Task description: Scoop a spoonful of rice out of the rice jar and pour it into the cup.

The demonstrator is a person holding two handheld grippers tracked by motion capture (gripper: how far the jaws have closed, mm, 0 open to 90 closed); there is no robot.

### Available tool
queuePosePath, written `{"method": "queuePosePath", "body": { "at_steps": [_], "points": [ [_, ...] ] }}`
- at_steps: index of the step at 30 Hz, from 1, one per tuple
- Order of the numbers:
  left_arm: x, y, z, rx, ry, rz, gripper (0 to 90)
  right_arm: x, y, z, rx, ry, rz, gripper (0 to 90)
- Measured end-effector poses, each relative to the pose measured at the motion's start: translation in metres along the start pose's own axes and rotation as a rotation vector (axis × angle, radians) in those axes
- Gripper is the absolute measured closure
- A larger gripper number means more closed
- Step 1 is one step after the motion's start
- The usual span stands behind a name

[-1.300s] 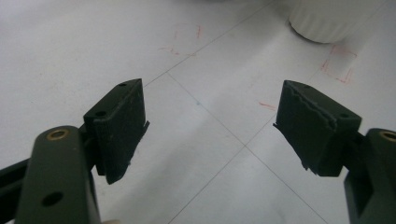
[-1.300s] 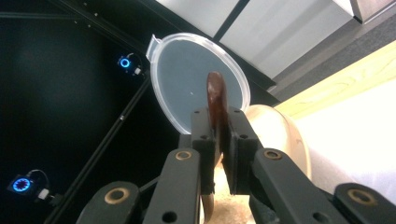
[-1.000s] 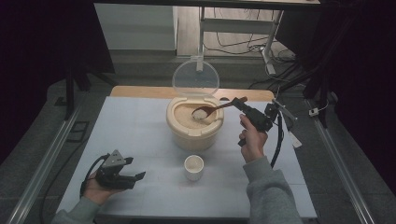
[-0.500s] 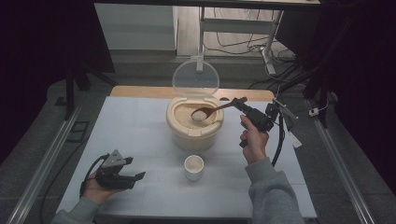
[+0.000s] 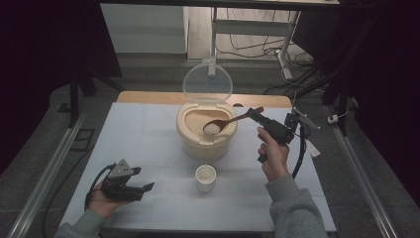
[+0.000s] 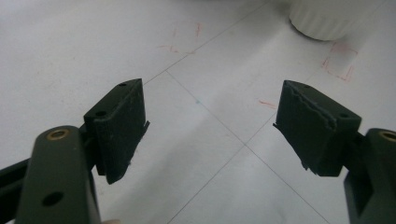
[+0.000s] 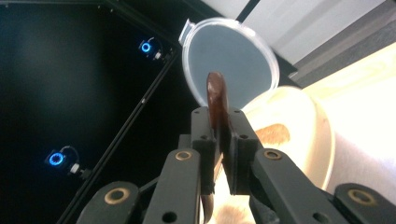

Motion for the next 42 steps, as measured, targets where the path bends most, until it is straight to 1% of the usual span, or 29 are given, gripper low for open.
{"method": "queuePosePath", "body": {
  "at_steps": [4, 8, 11, 14, 19, 24, 29, 33, 36, 42],
  "points": [
    [0.0, 0.0, 0.0, -0.001, 0.0, 0.001, 23.9, -0.007, -0.004, 0.009, 0.009, -0.032, -0.017, 83.5],
    [0.0, 0.0, 0.0, -0.001, 0.002, 0.002, 23.9, -0.016, -0.006, 0.02, 0.015, -0.065, -0.023, 83.5],
    [-0.001, 0.0, 0.0, -0.001, 0.002, 0.002, 23.9, -0.021, -0.006, 0.029, 0.011, -0.09, -0.025, 83.5],
    [0.0, 0.0, 0.0, 0.001, -0.001, 0.001, 23.9, -0.026, -0.004, 0.038, 0.0, -0.117, -0.016, 83.5],
    [0.0, 0.0, 0.0, 0.001, -0.002, 0.002, 23.9, -0.029, 0.004, 0.052, 0.005, -0.152, -0.003, 83.5],
    [0.0, 0.0, 0.001, -0.003, -0.002, 0.003, 23.8, -0.03, 0.01, 0.063, -0.028, -0.19, 0.025, 83.5],
    [0.001, 0.0, 0.001, -0.006, -0.008, 0.002, 23.2, -0.027, 0.014, 0.07, -0.097, -0.214, 0.066, 83.4],
    [0.0, -0.001, 0.001, -0.007, -0.008, 0.002, 23.1, -0.023, 0.012, 0.073, -0.16, -0.222, 0.085, 83.4],
    [0.001, 0.0, 0.002, -0.005, -0.01, 0.003, 23.2, -0.022, 0.009, 0.074, -0.211, -0.225, 0.091, 83.4],
    [0.001, 0.0, 0.002, -0.003, -0.014, 0.003, 23.2, -0.023, 0.001, 0.077, -0.314, -0.231, 0.086, 83.4]
  ]
}}
Point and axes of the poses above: each handheld gripper's, and its own axes: x roughly forward along the jaws, z roughly out of its underside, y roughly to its right, the point moved 4 cm from there along x, roughly forward along the jaws, and after that the axes turned 9 degrees about -z, right-handed, at the moved point
